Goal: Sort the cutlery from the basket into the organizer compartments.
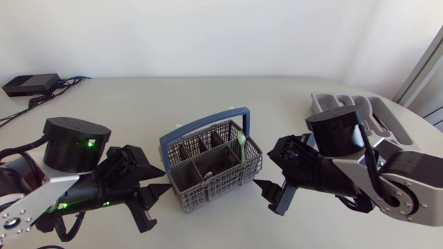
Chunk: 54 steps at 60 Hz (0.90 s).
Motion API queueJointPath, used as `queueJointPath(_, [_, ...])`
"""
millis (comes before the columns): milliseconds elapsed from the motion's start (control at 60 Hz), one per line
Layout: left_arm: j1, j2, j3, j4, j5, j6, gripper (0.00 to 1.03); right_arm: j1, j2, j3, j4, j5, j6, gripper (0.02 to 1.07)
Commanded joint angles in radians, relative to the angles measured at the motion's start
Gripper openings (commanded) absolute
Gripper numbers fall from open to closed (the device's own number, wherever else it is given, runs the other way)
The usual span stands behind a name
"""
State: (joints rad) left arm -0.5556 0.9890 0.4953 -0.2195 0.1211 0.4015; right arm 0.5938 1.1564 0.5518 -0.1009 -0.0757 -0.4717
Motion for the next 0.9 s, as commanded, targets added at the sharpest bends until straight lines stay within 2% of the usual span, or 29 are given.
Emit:
queueJointPath(0, [0.037, 0.050, -0.012, 0.071, -0.014, 0.034, 0.41, 0.020, 0.035, 0.028, 0.010, 0.013, 0.021, 0.97])
queueJointPath(183, [0.105, 0.175, 0.019, 0.223, -0.012, 0.071, 0.41, 0.032, 0.042, 0.045, 0.009, 0.025, 0.028, 0.97])
queueJointPath(350, [0.158, 0.283, 0.074, 0.305, 0.009, 0.083, 0.41, 0.032, 0.043, 0.088, -0.008, 0.025, 0.041, 0.97])
queueJointPath(517, [0.192, 0.344, 0.112, 0.350, 0.041, 0.100, 0.41, 0.060, 0.075, 0.185, -0.062, 0.019, 0.081, 0.97])
queueJointPath(717, [0.243, 0.376, 0.114, 0.399, 0.100, 0.105, 0.41, 0.058, 0.244, 0.404, -0.186, -0.042, 0.160, 0.96])
queueJointPath(883, [0.253, 0.372, 0.084, 0.431, 0.134, 0.105, 0.41, 0.081, 0.350, 0.484, -0.195, -0.049, 0.203, 0.96])
